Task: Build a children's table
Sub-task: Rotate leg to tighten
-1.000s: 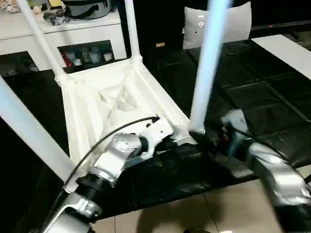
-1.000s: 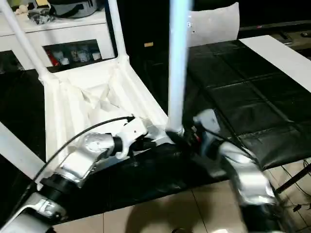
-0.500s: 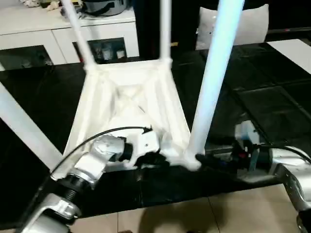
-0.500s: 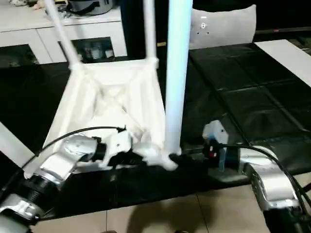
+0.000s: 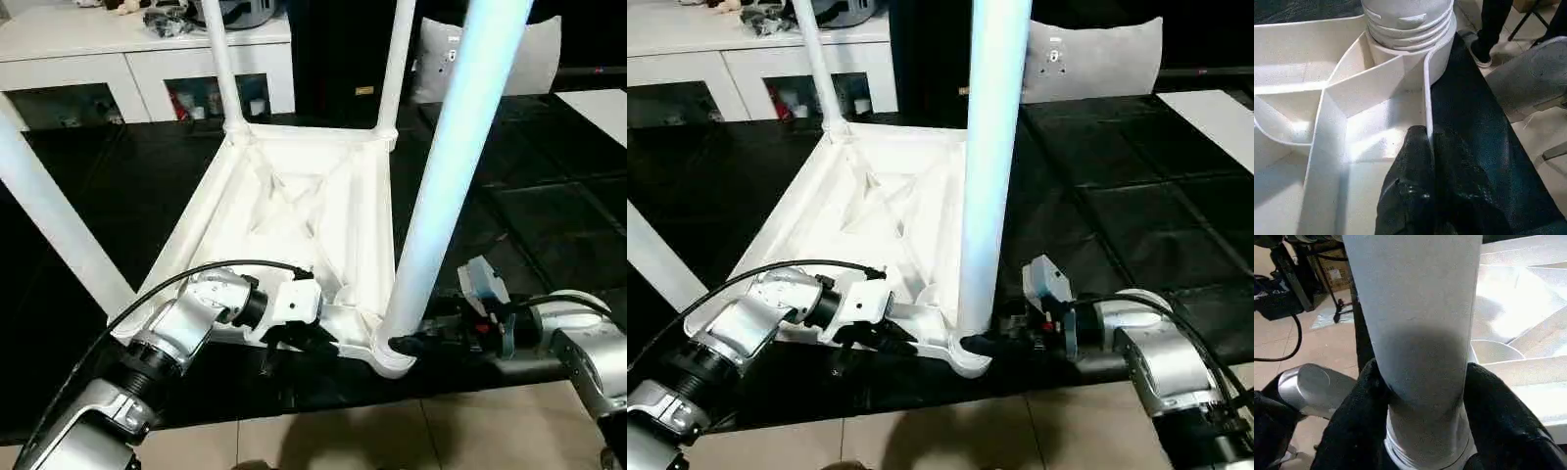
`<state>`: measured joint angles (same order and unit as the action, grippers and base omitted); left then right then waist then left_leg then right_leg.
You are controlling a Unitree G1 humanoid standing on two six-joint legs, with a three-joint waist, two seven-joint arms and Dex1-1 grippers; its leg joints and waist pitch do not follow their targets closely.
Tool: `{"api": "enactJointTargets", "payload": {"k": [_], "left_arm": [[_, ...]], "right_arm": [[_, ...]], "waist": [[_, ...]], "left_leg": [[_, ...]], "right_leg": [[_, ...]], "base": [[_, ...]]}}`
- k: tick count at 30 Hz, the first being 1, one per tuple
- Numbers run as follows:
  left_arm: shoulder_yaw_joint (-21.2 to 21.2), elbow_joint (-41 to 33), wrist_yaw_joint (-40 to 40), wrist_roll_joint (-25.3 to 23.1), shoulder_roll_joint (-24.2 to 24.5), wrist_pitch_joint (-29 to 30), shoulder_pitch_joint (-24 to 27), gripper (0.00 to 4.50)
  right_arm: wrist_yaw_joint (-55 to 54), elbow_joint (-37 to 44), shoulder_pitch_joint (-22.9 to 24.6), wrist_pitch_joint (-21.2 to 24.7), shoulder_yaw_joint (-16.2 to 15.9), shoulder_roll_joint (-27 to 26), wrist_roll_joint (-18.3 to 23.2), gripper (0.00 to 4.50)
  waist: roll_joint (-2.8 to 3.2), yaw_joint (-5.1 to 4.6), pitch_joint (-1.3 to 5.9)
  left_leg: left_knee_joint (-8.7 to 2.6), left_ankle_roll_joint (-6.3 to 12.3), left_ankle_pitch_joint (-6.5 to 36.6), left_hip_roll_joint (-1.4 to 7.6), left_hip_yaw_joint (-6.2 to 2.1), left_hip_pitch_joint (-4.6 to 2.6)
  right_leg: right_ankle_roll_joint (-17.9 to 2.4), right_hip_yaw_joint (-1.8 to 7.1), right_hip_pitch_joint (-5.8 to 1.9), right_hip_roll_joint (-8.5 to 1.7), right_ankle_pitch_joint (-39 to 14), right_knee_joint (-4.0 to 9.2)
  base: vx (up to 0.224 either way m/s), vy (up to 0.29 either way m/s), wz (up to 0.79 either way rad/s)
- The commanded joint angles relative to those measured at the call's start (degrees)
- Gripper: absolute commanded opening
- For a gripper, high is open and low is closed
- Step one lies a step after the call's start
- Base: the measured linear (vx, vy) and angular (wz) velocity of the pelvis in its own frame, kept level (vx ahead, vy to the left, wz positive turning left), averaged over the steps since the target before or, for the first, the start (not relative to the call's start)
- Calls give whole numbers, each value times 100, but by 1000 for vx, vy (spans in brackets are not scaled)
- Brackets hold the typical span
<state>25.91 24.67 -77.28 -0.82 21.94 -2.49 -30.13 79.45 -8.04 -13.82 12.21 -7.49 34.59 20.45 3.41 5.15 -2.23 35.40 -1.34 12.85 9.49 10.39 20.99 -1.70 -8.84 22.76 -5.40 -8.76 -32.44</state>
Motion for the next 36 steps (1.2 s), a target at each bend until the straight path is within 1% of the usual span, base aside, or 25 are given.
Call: {"api": "enactJointTargets", "payload": {"k": [1,5,8,10,12,13,15,16,17,18,19,20,21,22,23,24,25,26,28,30,31,32,33,34,36], "left_arm": [[166,-97,-194,8,-28,-39,-94,0],[-4,-239,54,119,-118,325,31,0],[-116,-392,259,190,-180,569,143,0],[-244,-609,715,158,-289,866,293,0],[-350,-667,1069,132,-431,1106,321,0],[-407,-690,1299,87,-520,1255,317,0],[-461,-712,1525,50,-622,1399,300,0],[-534,-741,1822,9,-767,1596,271,0],[-631,-769,2227,-39,-994,1873,225,0],[-633,-771,2240,-41,-1001,1884,223,0],[-687,-773,2564,-96,-1191,2056,178,0],[-687,-773,2564,-96,-1191,2056,178,0],[-741,-723,2926,-161,-1435,2208,111,0],[-741,-723,2926,-161,-1435,2208,111,0],[-758,-692,3072,-186,-1549,2232,78,0],[-767,-670,3145,-190,-1618,2242,53,0],[-752,-660,3184,-198,-1656,2252,33,0],[-734,-652,3198,-212,-1661,2239,18,0],[-727,-649,3225,-240,-1650,2255,8,0],[-743,-583,3146,-264,-1539,2068,4,0],[-784,-542,3031,-206,-1463,1870,14,0],[-803,-527,2978,-177,-1431,1789,19,0],[-825,-493,2845,-136,-1337,1678,26,0],[-797,-445,2724,-149,-1243,1546,27,0],[-748,-389,2444,-131,-1083,1374,46,0]], "right_arm": [[76,14,-80,77,-24,4,142,194],[4,312,130,312,10,-71,336,193],[-426,450,181,518,26,-232,276,193],[-1493,348,62,873,64,-612,-100,193],[-2139,268,-27,1066,100,-879,-318,193],[-2493,229,-81,1210,126,-1036,-414,192],[-2841,193,-141,1330,137,-1192,-522,192],[-3260,127,-224,1474,159,-1392,-637,192],[-3894,-12,-363,1675,211,-1708,-795,192],[-3918,-17,-368,1684,214,-1720,-799,192],[-4388,-145,-474,1837,302,-1994,-841,192],[-4388,-145,-474,1837,302,-1994,-841,192],[-4643,-250,-539,1701,362,-2243,-889,192],[-4643,-250,-539,1701,362,-2243,-889,192],[-4757,-280,-564,1606,387,-2341,-910,247],[-4823,-291,-580,1536,409,-2402,-910,261],[-4809,-239,-574,1530,424,-2436,-858,261],[-4760,-170,-552,1516,407,-2421,-845,267],[-4645,-26,-483,1476,395,-2354,-863,296],[-4341,97,-361,1295,438,-2130,-786,315],[-4087,165,-280,1179,473,-1949,-724,327],[-3984,190,-249,1135,486,-1873,-701,327],[-3720,243,-183,1046,518,-1684,-638,341],[-3528,280,-140,949,527,-1540,-619,354],[-3151,330,-71,814,548,-1264,-566,370]], "waist": [[-158,-23,378],[-166,-20,373],[-158,-31,366],[-144,-82,331],[-162,-150,287],[-149,-271,255],[-168,-421,230],[-153,-463,225],[-131,-581,220],[-93,-693,211],[-53,-797,211],[-26,-865,202],[11,-940,205],[11,-1010,186],[10,-1039,194],[17,-1062,197],[-16,-1097,205],[-7,-1103,215],[-4,-1061,259],[22,-1035,284],[20,-973,320],[49,-942,316],[5,-904,317],[-3,-882,327],[5,-782,381]], "left_leg": [[-414,632,468,469,-167,-34],[-411,618,485,469,-159,-36],[-424,579,482,471,-172,-23],[-445,456,712,457,-172,-36],[-455,327,906,412,-169,-28],[-413,133,1213,319,-179,-77],[-399,82,1448,293,-203,-72],[-389,75,1558,287,-212,-91],[-375,42,1782,281,-237,-115],[-368,-9,2010,296,-273,-149],[-392,-25,2245,337,-334,-133],[-422,-38,2408,387,-366,-132],[-484,-80,2724,460,-421,-135],[-545,-129,3013,507,-456,-166],[-547,-143,3054,491,-468,-153],[-513,-155,2945,422,-444,-140],[-468,-118,2675,343,-413,-108],[-455,-85,2517,327,-414,-84],[-454,110,1947,345,-387,-44],[-464,192,1691,383,-403,6],[-455,347,1337,426,-400,32],[-454,404,1278,426,-405,54],[-447,488,1233,407,-378,78],[-428,512,1175,391,-370,90],[-380,699,659,381,-364,146]], "right_leg": [[-795,433,-323,-500,-1681,328],[-793,440,-320,-498,-1764,332],[-772,436,-324,-492,-1805,336],[-673,425,-305,-481,-2193,396],[-552,395,-295,-473,-2638,459],[-232,308,-278,-467,-3471,591],[29,256,-271,-440,-3828,675],[90,224,-253,-434,-3925,701],[164,163,-242,-420,-4012,748],[189,73,-242,-411,-4018,804],[264,-19,-316,-426,-3933,835],[259,-41,-338,-436,-3811,821],[251,-42,-386,-447,-3573,781],[164,-23,-389,-456,-3308,745],[143,-5,-406,-477,-3253,729],[103,19,-383,-534,-3347,749],[85,21,-377,-570,-3492,795],[71,24,-395,-581,-3487,789],[-82,110,-382,-573,-3043,740],[-215,139,-413,-567,-2670,664],[-376,190,-423,-567,-2069,586],[-412,191,-435,-561,-1972,561],[-436,201,-440,-553,-1985,555],[-446,212,-459,-571,-1987,547],[-518,233,-482,-554,-1505,442]], "base": [[0,0,0],[0,0,0],[0,0,0],[0,0,0],[0,0,0],[0,0,0],[0,0,0],[0,0,0],[0,0,0],[0,0,0],[0,0,0],[0,0,0],[0,0,0],[0,0,0],[0,0,0],[0,0,0],[0,0,0],[0,0,0],[0,0,0],[0,0,0],[0,0,0],[0,0,0],[0,0,0],[0,0,0],[0,0,0]]}}
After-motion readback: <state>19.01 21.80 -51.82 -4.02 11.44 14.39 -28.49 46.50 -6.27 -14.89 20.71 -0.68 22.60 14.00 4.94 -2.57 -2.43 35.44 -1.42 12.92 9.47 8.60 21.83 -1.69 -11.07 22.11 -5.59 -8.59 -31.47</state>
